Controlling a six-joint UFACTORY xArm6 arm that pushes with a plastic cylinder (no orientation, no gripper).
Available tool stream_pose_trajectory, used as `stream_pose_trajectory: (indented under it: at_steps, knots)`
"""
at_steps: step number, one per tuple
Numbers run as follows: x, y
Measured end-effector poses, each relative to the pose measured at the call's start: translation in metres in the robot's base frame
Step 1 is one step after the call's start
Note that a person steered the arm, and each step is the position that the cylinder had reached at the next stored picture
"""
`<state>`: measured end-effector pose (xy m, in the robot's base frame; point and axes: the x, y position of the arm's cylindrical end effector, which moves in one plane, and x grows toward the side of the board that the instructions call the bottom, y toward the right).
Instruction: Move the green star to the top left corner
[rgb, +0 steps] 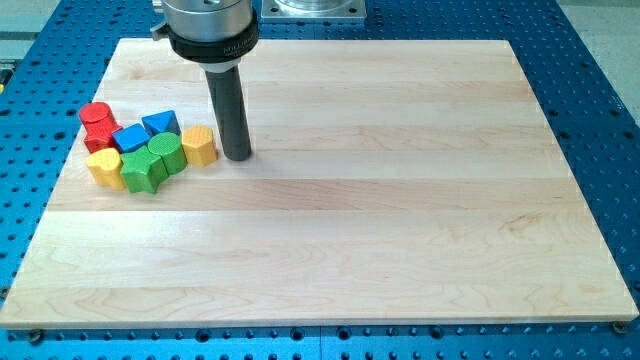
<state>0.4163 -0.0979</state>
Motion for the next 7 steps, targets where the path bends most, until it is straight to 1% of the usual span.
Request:
stream_pose_trajectory:
  at_steps: [1, 2, 3, 4, 5, 6, 7]
  knots:
    - [0.0, 0.0]
    - [0.017, 0.008]
    - [0.093, -0.033]
    - [0.099, -0.144]
    - [0.088, -0.202]
    - [0.088, -0.196]
    - [0.085, -0.171]
